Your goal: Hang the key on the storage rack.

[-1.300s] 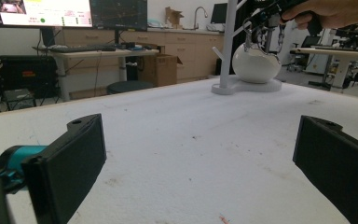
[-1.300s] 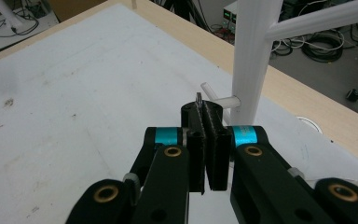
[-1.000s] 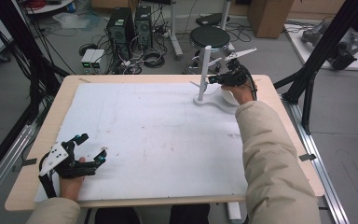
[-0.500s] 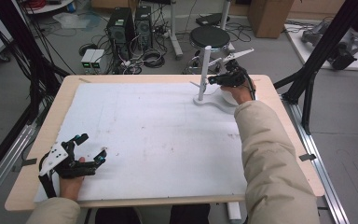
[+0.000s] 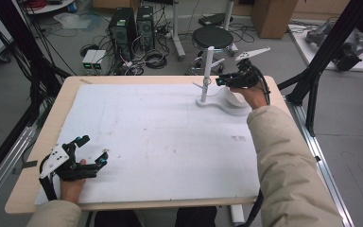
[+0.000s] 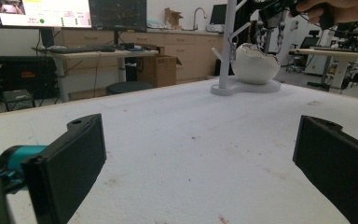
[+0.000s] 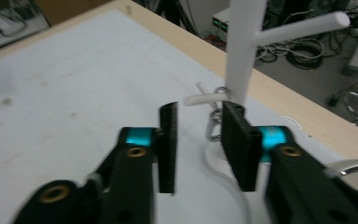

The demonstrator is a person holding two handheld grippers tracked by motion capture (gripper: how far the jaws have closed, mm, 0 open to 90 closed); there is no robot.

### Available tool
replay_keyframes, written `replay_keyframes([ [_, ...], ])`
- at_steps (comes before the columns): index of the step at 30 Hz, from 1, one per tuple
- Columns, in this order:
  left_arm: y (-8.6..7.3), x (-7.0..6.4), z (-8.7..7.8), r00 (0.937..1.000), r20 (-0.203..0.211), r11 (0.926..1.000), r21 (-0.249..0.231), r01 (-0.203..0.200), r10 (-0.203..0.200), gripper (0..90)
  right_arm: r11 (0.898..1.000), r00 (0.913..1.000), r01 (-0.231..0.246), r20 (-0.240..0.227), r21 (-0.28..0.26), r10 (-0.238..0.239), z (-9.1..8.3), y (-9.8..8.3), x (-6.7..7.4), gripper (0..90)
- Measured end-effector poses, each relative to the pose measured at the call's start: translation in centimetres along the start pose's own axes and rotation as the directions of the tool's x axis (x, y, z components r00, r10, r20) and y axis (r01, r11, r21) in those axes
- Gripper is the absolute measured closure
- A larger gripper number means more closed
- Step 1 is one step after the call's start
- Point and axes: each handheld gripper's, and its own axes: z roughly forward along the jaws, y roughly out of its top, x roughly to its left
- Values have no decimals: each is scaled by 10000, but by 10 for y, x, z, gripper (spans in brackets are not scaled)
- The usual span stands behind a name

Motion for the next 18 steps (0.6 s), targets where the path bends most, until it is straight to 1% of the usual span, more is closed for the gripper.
replay_keyframes([
  [1,0,0,0,10000,0,10000,-13,-10,10,28,10000,10000,-4,-94,-64,4,-5,1,4,501],
  [3,0,0,0,10000,6,10000,-25,0,0,29,9998,9999,96,-99,-149,-97,-14,2,14,378],
  [5,0,1,0,10000,34,10000,-2,19,-19,29,9997,9998,192,91,-168,-191,-23,4,26,247],
  [6,0,1,0,10000,42,10000,6,10,-10,28,9994,9995,240,190,-261,-235,-26,5,31,180],
  [7,0,0,0,10000,52,10000,-4,-7,7,29,9984,9992,252,319,-509,-236,-32,4,39,122],
  [8,0,0,0,10000,32,10000,-36,-21,21,28,9960,9986,340,443,-832,-304,-36,3,44,82],
  [9,0,0,0,10000,41,10000,-76,-25,26,28,9946,9988,273,431,-999,-231,-41,1,49,65],
  [10,0,0,0,10000,59,10000,-71,-36,36,29,9930,9987,310,434,-1138,-262,-44,-3,53,2],
  [12,0,0,-1,10000,71,10000,-49,-26,27,29,9903,9983,351,516,-1343,-284,-51,-11,59,5],
  [13,0,0,0,10000,71,10000,-65,-16,16,29,9882,9987,341,418,-1493,-281,-54,-16,62,4],
  [14,0,0,0,10000,66,10000,-68,-17,17,29,9859,9986,382,413,-1631,-318,-57,-21,64,4],
  [15,0,0,0,10000,66,10000,-68,-17,17,29,9859,9986,382,413,-1631,-318,-57,-21,64,4],
  [16,0,0,0,10000,62,10000,-69,-21,21,28,9804,9986,396,433,-1928,-318,-64,-34,68,4],
  [18,0,0,0,10000,70,10000,-53,-21,21,28,9724,9990,383,329,-2301,-316,-69,-45,71,4],
])
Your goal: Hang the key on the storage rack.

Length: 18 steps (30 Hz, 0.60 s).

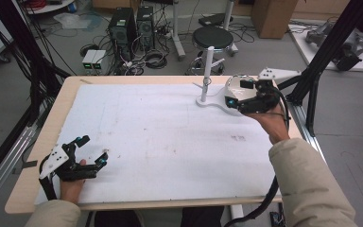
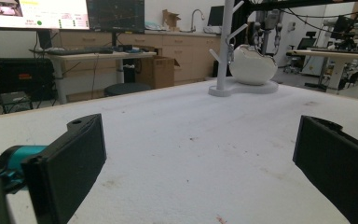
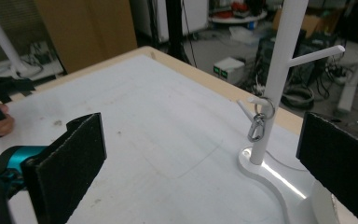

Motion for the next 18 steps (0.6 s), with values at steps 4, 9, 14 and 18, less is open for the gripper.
replay_keyframes([
  [4,0,0,0,10000,1,10000,31,7,-7,28,9951,9998,182,123,-969,-171,-16,-28,8,4],
  [9,0,0,0,10000,-13,10000,58,7,-7,28,9808,9994,54,344,-1950,13,-32,-67,15,4],
  [14,0,0,1,10000,-5,10000,84,-21,21,28,9662,9954,-186,865,-2572,422,-43,-113,19,4],
  [18,0,0,1,10000,-2,10000,52,-15,15,28,9637,9885,-433,1285,-2635,796,-39,-149,20,4],
])
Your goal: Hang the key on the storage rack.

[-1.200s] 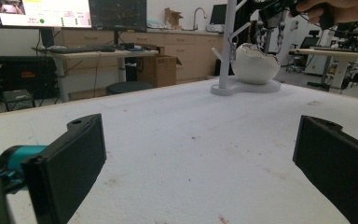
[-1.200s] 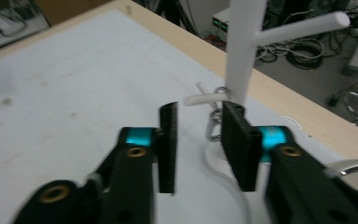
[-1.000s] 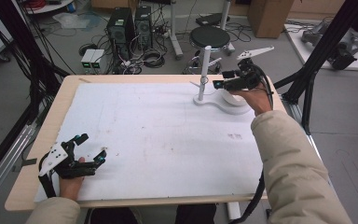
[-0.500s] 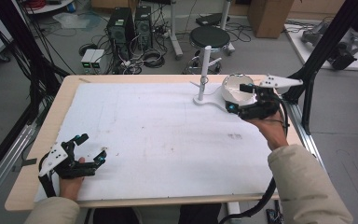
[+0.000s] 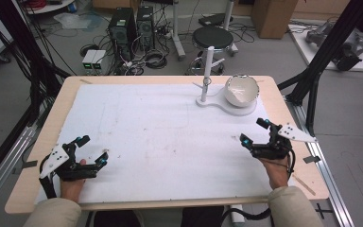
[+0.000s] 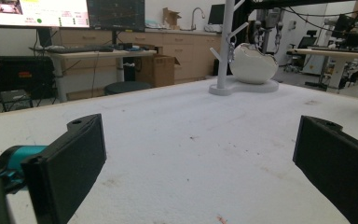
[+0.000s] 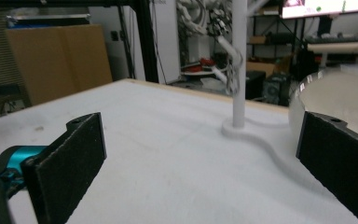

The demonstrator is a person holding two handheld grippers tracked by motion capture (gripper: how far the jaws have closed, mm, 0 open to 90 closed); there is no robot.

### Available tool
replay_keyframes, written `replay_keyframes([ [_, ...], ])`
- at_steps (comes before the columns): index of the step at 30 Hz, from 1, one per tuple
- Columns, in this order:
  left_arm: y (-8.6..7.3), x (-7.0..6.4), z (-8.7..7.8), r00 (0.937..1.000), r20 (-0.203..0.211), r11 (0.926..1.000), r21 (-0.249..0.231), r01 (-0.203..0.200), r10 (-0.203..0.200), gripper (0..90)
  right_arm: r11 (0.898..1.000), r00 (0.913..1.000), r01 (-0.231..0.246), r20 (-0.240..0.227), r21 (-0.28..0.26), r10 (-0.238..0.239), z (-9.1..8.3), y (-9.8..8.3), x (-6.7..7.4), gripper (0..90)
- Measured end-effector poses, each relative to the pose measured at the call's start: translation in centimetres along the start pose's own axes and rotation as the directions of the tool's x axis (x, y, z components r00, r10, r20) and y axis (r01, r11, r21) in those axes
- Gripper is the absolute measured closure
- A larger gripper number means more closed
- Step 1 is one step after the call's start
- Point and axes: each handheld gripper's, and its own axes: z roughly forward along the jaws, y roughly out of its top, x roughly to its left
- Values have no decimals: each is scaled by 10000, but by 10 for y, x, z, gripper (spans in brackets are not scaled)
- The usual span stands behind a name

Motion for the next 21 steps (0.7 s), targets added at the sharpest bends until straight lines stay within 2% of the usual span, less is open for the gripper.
replay_keyframes([
  [2,0,0,0,10000,-8,10000,-2,-7,7,28,10000,9998,46,193,68,-48,1,-15,3,4],
  [4,0,0,0,10000,-16,10000,36,26,-26,28,10000,9999,16,161,13,-16,3,-26,6,4],
  [6,0,0,0,10000,-5,10000,10,3,-3,28,9998,9995,174,247,45,-175,5,-34,9,4],
  [9,0,0,0,10000,-17,10000,-5,22,-22,28,9999,9998,42,170,145,-44,7,-47,11,4],
  [11,0,0,0,10000,-17,10000,-14,24,-24,28,9997,9984,155,538,-164,-146,4,-48,15,5],
  [13,0,0,0,10000,-17,10000,-8,24,-24,28,9992,9977,-10,676,-397,37,3,-49,12,5],
  [14,0,0,-1,10000,-8,10000,-19,16,-16,28,9992,9977,-188,647,-357,211,3,-49,11,5],
  [16,0,0,-1,10000,-5,10000,-44,31,-31,28,9992,9976,-256,636,-321,276,3,-49,11,5],
  [19,0,0,-1,10000,18,10000,-79,6,-6,28,9996,9976,-135,668,-249,152,4,-49,12,6],
  [21,0,0,-2,10000,53,10000,-90,-8,8,28,9998,9969,114,781,-172,-100,5,-48,14,6],
])
